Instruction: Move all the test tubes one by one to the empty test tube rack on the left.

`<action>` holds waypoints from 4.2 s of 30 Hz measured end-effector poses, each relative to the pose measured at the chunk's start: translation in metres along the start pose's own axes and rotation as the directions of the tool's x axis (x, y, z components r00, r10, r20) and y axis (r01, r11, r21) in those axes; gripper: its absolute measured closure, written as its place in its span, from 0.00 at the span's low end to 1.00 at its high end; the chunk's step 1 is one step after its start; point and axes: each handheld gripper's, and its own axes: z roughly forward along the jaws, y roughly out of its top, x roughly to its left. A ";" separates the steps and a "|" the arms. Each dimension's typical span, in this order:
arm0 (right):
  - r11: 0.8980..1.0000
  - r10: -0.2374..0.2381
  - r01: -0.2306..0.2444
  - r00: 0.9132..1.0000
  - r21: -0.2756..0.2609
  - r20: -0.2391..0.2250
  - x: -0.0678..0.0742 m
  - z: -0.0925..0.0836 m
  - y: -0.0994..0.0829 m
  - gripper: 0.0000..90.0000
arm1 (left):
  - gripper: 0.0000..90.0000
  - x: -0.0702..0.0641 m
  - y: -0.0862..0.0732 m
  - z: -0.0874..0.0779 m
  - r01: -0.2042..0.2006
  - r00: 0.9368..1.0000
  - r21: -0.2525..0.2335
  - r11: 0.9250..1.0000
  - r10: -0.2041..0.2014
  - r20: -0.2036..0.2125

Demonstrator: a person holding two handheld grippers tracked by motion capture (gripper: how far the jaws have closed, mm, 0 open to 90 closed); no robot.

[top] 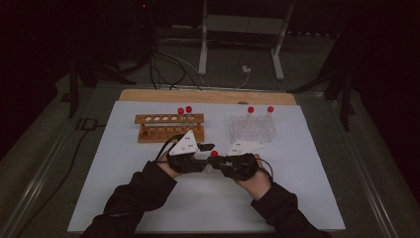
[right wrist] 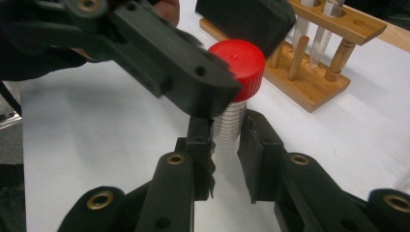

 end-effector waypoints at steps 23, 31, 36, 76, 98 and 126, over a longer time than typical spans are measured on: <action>1.000 0.008 -0.008 1.000 -0.021 0.010 0.000 -0.005 0.001 0.78 | 0.80 0.000 0.005 -0.005 -0.013 1.000 0.007 1.000 0.013 0.010; 0.999 0.001 0.001 0.999 -0.050 0.052 -0.002 -0.016 0.001 0.63 | 0.80 0.004 0.006 -0.020 -0.012 1.000 0.017 1.000 0.013 -0.018; 0.998 0.013 -0.010 0.998 -0.058 0.061 -0.005 -0.021 -0.002 0.50 | 0.80 0.008 0.006 -0.033 -0.008 0.999 0.024 1.000 0.008 -0.039; 0.994 0.081 -0.073 0.992 -0.084 0.096 -0.013 -0.029 -0.002 0.00 | 0.80 0.089 0.024 -0.100 0.087 0.930 -0.029 0.996 -0.092 -0.355; 0.994 0.078 -0.071 0.994 -0.081 0.083 -0.015 -0.030 -0.004 0.00 | 0.80 0.134 0.003 -0.062 0.166 0.838 -0.134 0.977 -0.212 -0.503; 0.993 0.087 -0.081 0.994 -0.088 0.068 -0.017 -0.032 -0.005 0.00 | 0.80 0.140 -0.043 -0.017 0.272 0.809 -0.029 0.962 -0.245 -0.535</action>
